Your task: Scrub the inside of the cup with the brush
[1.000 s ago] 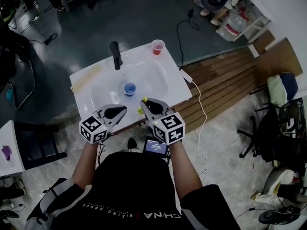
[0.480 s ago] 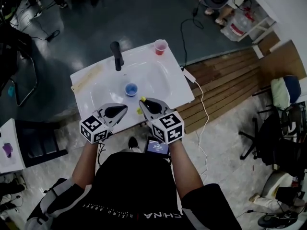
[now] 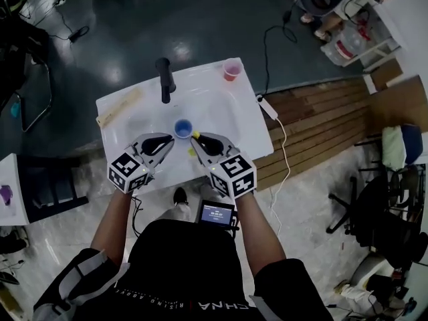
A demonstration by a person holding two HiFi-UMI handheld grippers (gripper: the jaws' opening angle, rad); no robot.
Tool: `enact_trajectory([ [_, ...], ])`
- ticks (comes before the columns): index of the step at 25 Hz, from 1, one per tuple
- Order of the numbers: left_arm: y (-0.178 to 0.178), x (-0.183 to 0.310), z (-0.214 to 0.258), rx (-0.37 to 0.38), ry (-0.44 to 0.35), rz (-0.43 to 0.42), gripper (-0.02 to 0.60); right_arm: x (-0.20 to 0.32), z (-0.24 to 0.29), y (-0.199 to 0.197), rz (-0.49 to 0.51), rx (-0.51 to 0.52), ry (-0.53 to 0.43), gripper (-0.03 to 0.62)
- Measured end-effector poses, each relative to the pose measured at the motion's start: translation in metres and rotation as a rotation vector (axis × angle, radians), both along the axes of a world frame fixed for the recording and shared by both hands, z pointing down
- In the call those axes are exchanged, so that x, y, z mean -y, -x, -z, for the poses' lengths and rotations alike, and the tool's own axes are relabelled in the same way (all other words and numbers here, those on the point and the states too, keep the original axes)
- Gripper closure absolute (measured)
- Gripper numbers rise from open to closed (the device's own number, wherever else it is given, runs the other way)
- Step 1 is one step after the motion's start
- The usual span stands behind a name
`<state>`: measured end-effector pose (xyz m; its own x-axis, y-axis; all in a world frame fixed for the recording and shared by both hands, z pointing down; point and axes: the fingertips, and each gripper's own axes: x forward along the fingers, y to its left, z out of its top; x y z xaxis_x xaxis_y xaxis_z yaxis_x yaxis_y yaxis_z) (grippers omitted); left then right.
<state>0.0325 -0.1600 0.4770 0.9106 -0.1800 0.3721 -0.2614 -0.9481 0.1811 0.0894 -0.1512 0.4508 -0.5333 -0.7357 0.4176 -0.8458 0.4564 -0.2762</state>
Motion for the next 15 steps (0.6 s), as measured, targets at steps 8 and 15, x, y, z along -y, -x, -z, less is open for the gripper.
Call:
enact_trajectory([
  [8,-0.017,0.029,-0.054,0.184,0.014,0.018,0.363,0.050,-0.015,-0.009,0.056,0.017,0.001,0.556],
  [15,-0.032,0.044,-0.110,0.320,0.049,0.011,0.301,0.087,-0.046,-0.011,0.079,0.007,0.036,0.556],
])
